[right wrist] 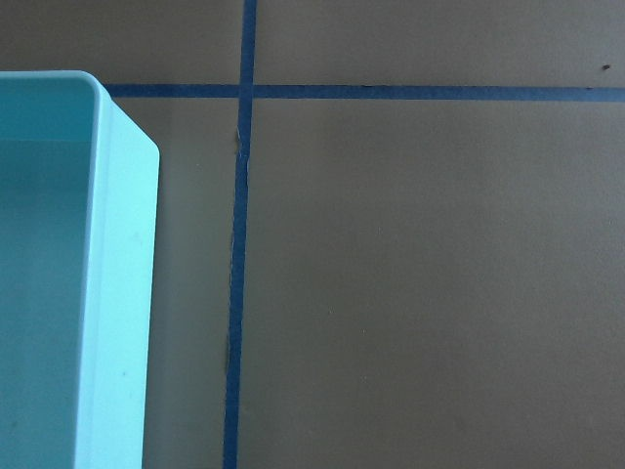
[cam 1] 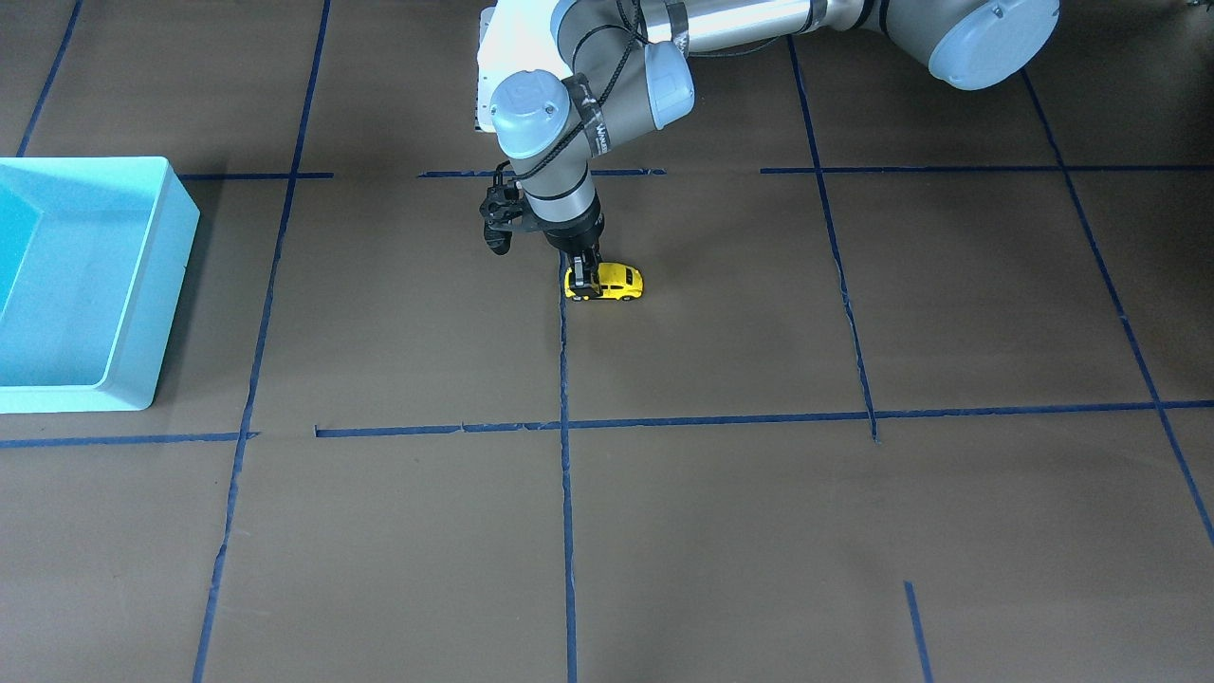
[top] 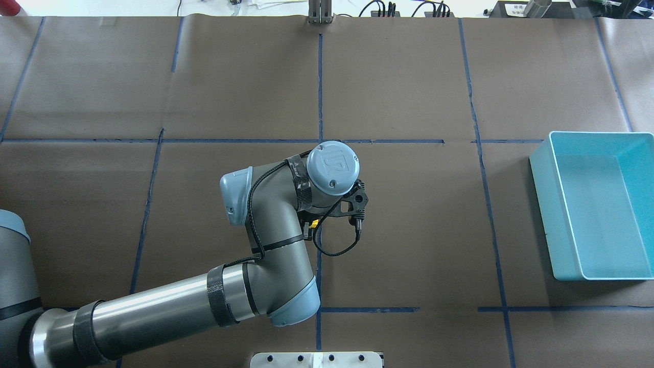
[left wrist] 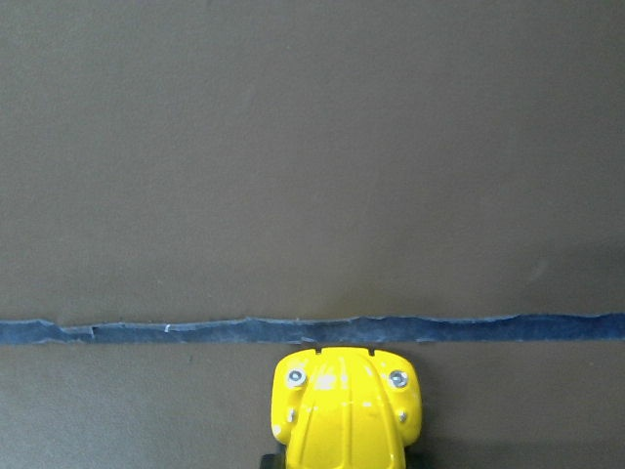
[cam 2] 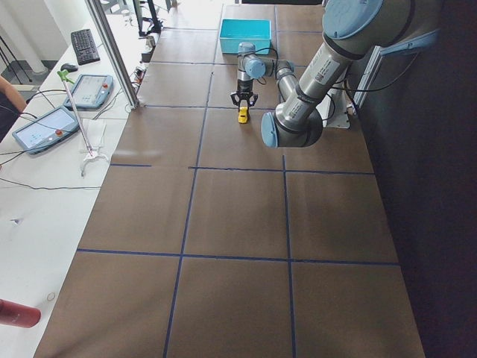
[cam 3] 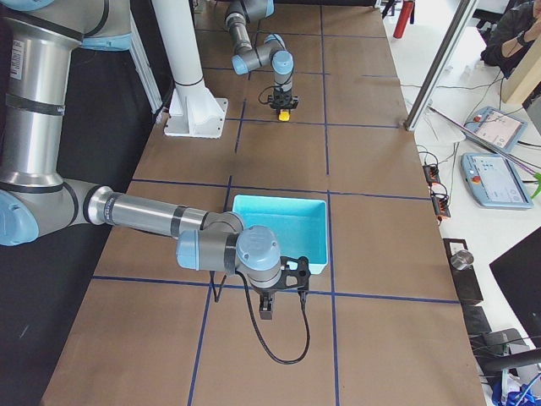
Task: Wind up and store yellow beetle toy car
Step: 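Press the left gripper down onto the car's roof, holding it, then drag the car backward toward the robot with the left gripper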
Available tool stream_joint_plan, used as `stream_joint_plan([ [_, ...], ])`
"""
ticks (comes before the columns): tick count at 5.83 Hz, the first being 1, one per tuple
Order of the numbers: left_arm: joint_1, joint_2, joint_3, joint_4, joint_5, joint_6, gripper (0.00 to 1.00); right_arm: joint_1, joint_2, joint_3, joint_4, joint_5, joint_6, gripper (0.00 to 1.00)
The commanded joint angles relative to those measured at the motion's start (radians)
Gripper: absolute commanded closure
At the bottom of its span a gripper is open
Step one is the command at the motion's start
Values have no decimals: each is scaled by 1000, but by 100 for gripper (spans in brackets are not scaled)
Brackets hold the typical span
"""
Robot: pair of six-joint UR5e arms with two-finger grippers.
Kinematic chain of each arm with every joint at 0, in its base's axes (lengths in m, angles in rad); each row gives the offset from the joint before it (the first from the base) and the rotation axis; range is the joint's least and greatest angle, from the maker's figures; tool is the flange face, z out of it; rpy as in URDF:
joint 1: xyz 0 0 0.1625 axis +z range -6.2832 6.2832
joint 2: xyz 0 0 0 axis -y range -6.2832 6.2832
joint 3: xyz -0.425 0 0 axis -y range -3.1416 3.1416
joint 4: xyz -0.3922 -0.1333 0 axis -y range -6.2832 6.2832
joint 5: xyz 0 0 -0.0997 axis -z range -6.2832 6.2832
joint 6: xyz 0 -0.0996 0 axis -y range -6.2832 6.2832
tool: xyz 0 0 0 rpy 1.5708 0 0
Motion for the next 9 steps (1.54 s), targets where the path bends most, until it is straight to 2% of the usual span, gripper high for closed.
stream_joint_plan([
  [1, 0, -2, -8, -22, 10, 2, 94, 0, -3, -6, 3, 0, 0, 0],
  [4, -1, 4, -28, -218, -9, 0, 95, 0, -4, -10, 4, 0, 0, 0],
  [6, -18, 17, -34, -329, -76, -6, 95, 0, -4, -15, 4, 0, 0, 0],
  [8, -44, 29, -25, -369, -177, -2, 95, 0, -4, -18, 4, 0, 0, 0],
  [9, -44, 29, 11, -393, -182, 0, 95, 0, -6, -18, 4, 0, 0, 0],
])
